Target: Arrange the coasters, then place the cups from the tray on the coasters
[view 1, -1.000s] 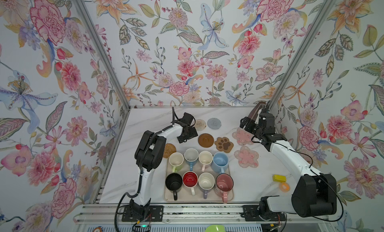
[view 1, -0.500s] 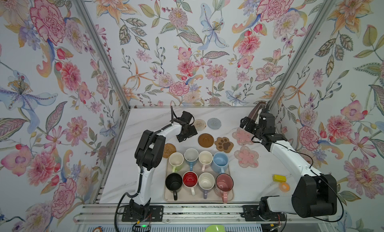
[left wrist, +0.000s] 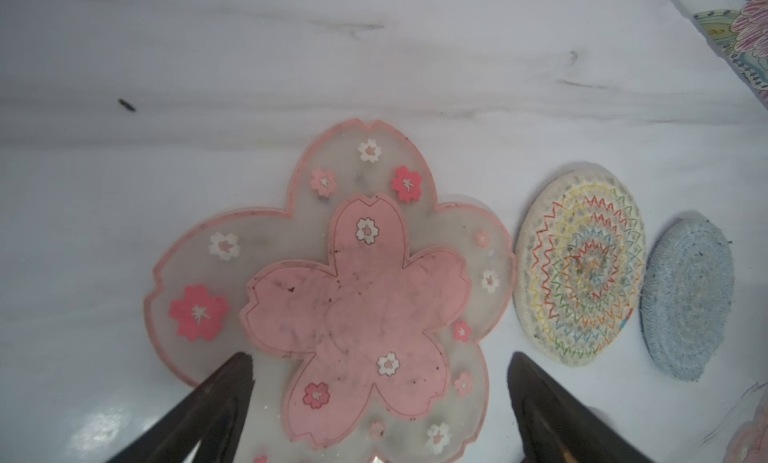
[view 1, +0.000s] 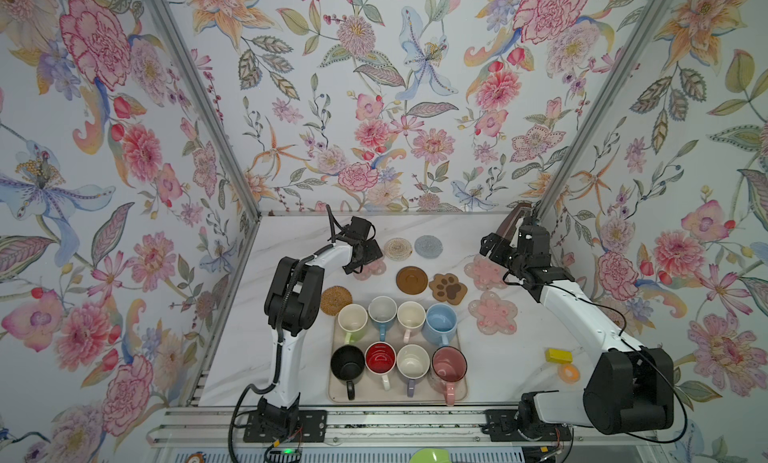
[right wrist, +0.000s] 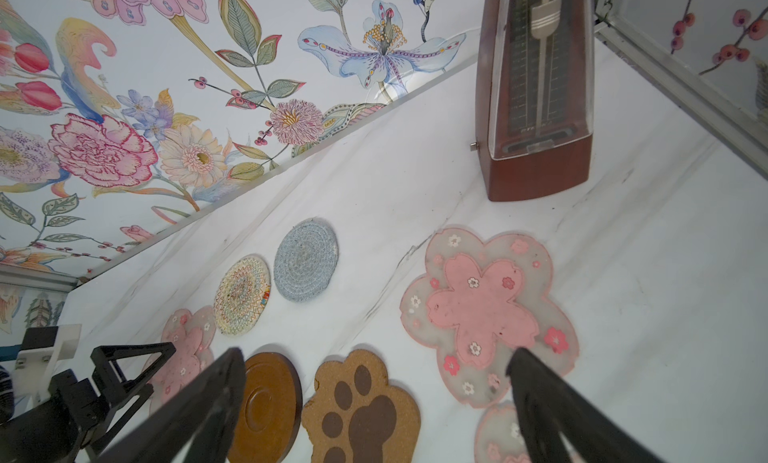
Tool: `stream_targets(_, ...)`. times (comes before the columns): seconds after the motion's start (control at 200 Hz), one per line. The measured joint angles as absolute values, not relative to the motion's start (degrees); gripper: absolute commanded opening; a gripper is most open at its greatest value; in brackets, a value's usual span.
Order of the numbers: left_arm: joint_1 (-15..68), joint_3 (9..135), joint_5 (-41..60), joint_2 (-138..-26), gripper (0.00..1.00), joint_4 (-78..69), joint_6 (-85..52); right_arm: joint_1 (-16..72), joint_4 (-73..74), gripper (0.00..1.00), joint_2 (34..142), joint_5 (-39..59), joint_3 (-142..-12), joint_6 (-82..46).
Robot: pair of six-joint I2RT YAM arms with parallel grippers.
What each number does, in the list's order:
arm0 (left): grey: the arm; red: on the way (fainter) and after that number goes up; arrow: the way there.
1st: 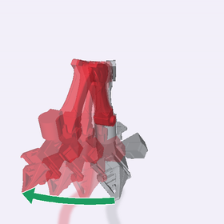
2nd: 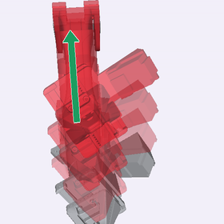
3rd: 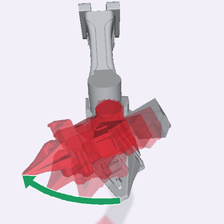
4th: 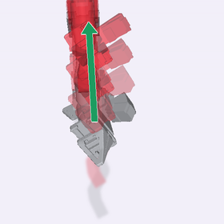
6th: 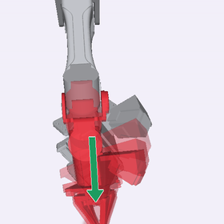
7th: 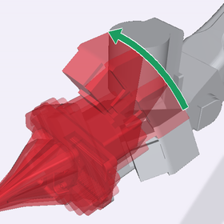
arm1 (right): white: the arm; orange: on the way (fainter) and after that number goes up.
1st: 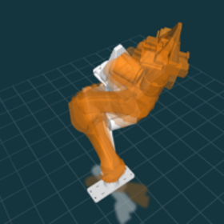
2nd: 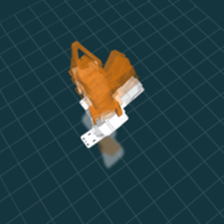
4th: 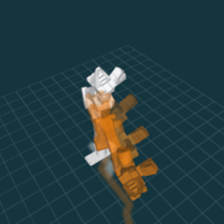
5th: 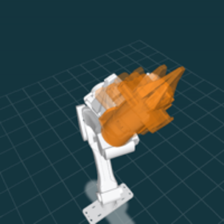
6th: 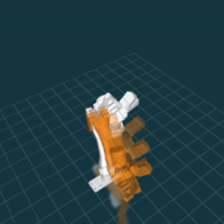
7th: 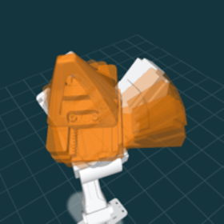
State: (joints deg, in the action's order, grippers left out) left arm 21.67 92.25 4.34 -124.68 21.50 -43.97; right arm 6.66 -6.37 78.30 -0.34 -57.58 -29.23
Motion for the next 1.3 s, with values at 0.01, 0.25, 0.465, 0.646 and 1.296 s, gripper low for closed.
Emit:
stream_targets(0.01,21.67,92.03,4.34,-124.57,0.99,21.34,-43.97,6.66,-6.37,0.99,78.30,-0.34,-57.58,-29.23)
stream_targets(0.25,22.72,86.59,4.78,-120.66,0.99,20.47,-44.95,6.66,-6.37,0.99,78.30,-0.01,-57.58,-29.26)
stream_targets(0.465,25.36,85.45,3.22,-118.67,0.99,22.15,-45.04,6.66,-6.50,0.99,79.31,1.08,-57.84,-29.23)
stream_targets(0.646,27.62,85.47,-0.82,-118.58,0.99,25.06,-43.48,6.66,-7.46,0.99,80.97,1.37,-58.13,-29.23)
stream_targets(1.296,32.18,85.73,-4.62,-118.93,0.99,27.42,-35.70,6.37,-9.82,0.99,81.01,1.08,-58.89,-29.17)
